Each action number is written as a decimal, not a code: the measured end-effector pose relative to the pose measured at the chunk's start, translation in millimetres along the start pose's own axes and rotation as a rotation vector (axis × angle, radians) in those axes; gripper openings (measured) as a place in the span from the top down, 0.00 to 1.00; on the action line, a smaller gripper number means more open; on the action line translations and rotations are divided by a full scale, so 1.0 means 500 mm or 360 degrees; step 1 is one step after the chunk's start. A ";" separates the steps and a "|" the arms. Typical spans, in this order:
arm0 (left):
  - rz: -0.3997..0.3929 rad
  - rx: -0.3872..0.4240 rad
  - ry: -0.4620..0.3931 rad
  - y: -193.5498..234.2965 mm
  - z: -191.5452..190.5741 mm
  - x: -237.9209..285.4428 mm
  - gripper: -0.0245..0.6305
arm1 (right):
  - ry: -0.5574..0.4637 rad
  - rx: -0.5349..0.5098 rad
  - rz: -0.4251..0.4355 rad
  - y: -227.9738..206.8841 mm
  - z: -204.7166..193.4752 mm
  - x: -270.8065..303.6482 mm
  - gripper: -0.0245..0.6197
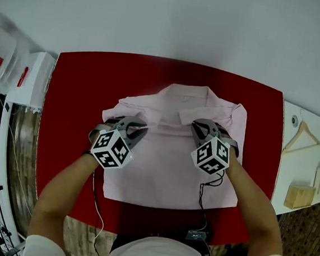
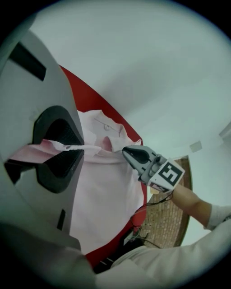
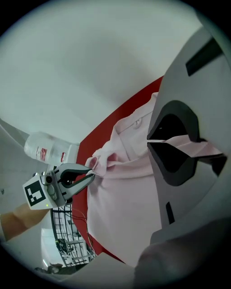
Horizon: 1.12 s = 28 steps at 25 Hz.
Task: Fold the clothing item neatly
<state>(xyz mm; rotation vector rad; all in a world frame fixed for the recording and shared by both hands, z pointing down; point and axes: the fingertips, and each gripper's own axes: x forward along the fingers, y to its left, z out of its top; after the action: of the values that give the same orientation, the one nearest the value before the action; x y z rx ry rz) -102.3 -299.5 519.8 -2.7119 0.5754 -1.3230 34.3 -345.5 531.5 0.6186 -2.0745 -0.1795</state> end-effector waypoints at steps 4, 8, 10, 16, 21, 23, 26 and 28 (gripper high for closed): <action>0.0083 -0.0118 -0.0043 0.069 0.024 0.007 0.91 | 0.0000 0.0070 -0.0028 -0.035 0.007 0.019 0.92; 0.0129 -0.0197 -0.0050 0.131 0.040 0.031 0.91 | 0.0012 0.0091 -0.0034 -0.054 0.010 0.037 0.92; 0.0122 -0.0264 -0.0045 0.158 0.038 0.046 0.91 | 0.0028 0.0088 -0.0036 -0.059 0.010 0.046 0.92; 0.0056 -0.0449 -0.0038 0.212 0.017 0.055 0.79 | 0.0017 0.0117 -0.0048 -0.079 0.011 0.049 0.91; 0.0169 -0.0541 -0.0057 0.260 -0.026 -0.002 0.76 | 0.0009 0.0112 -0.0110 -0.125 -0.021 0.013 0.91; 0.0203 -0.0558 -0.0070 0.271 -0.043 -0.032 0.76 | 0.0030 0.0101 -0.0138 -0.149 -0.047 -0.007 0.90; 0.0193 -0.0493 -0.0075 0.255 -0.061 -0.071 0.76 | 0.0079 0.0073 -0.0166 -0.184 -0.091 -0.039 0.88; 0.0163 -0.0339 -0.0049 0.220 -0.065 -0.087 0.76 | 0.0126 0.0048 -0.0167 -0.201 -0.122 -0.058 0.84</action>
<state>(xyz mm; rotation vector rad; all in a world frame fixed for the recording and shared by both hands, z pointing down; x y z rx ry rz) -184.7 -382.9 483.2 -2.8165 0.8870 -1.2595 133.3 -411.1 507.7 0.7425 -1.9729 -0.1811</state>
